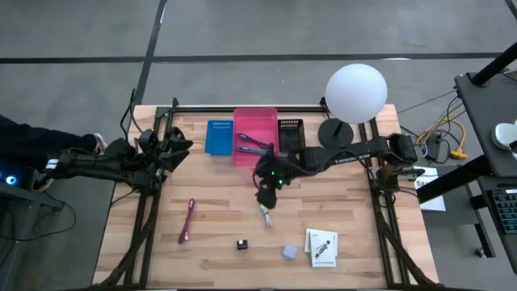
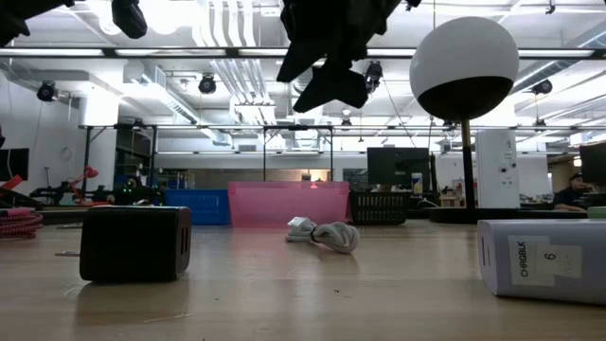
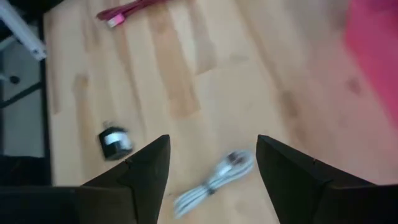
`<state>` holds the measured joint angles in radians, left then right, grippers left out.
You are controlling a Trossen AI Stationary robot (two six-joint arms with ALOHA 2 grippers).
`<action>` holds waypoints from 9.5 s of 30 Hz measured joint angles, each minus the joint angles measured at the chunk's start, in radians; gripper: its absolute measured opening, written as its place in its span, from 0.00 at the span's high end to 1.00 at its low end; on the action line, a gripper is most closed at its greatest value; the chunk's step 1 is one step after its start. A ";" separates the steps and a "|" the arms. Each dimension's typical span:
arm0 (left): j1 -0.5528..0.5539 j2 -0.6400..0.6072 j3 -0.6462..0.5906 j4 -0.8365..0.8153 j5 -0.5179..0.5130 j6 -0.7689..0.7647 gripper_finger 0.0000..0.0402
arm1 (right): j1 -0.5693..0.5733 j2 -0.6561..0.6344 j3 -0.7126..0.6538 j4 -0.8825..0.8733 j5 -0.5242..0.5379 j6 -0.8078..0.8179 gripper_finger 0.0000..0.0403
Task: Pick and place items into bin
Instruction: Put the white charger cable into the pink bin, then put the pink charger cable into the pink bin
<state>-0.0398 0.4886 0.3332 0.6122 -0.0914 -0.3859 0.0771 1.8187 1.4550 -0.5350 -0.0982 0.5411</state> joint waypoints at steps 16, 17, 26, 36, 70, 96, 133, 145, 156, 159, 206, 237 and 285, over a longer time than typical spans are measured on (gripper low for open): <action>0.000 0.046 0.000 0.007 0.000 -0.001 0.57 | 0.070 0.133 -0.009 -0.046 0.107 0.376 0.44; 0.000 0.046 0.000 0.007 0.000 -0.001 0.57 | 0.072 0.144 -0.009 -0.045 0.098 0.394 0.44; 0.000 0.046 0.000 0.007 0.000 -0.001 0.57 | 0.101 0.221 -0.009 -0.036 0.015 0.455 0.44; 0.000 0.048 0.000 0.006 0.000 -0.001 0.57 | 0.122 0.280 -0.009 -0.028 0.012 0.455 0.44; 0.000 0.048 0.000 0.006 0.000 0.000 0.57 | 0.091 0.247 0.074 -0.060 -0.082 0.261 0.92; 0.000 0.046 0.000 0.008 0.000 0.000 0.57 | -0.290 0.144 0.251 -0.101 0.016 -0.230 0.92; 0.000 0.046 0.000 0.008 0.000 0.000 0.57 | -0.442 0.146 0.373 -0.006 0.363 -0.605 0.90; 0.000 0.046 0.000 0.008 -0.001 0.000 0.57 | -0.444 0.146 0.373 -0.005 0.362 -0.600 0.73; 0.000 0.046 0.000 0.008 -0.001 0.000 0.57 | -0.444 0.143 0.372 -0.052 0.240 -0.397 0.68; 0.000 0.046 0.000 0.008 -0.001 -0.001 0.57 | -0.445 0.138 0.374 -0.061 0.016 -0.315 0.68; 0.000 0.114 0.000 -0.002 0.000 -0.016 0.57 | 0.197 -0.697 -0.598 0.754 0.432 -0.265 0.75; -0.029 0.449 0.421 -1.289 0.053 -0.847 0.57 | 0.139 -0.842 -0.725 0.731 0.570 -0.530 0.78; -0.224 1.084 0.451 -1.551 0.276 -1.145 0.74 | 0.139 -0.841 -0.727 0.636 0.570 -0.542 0.84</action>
<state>-0.2638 1.5723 0.7838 -0.9391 0.1849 -1.5310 0.2157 0.9775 0.7284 0.1013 0.4721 -0.0006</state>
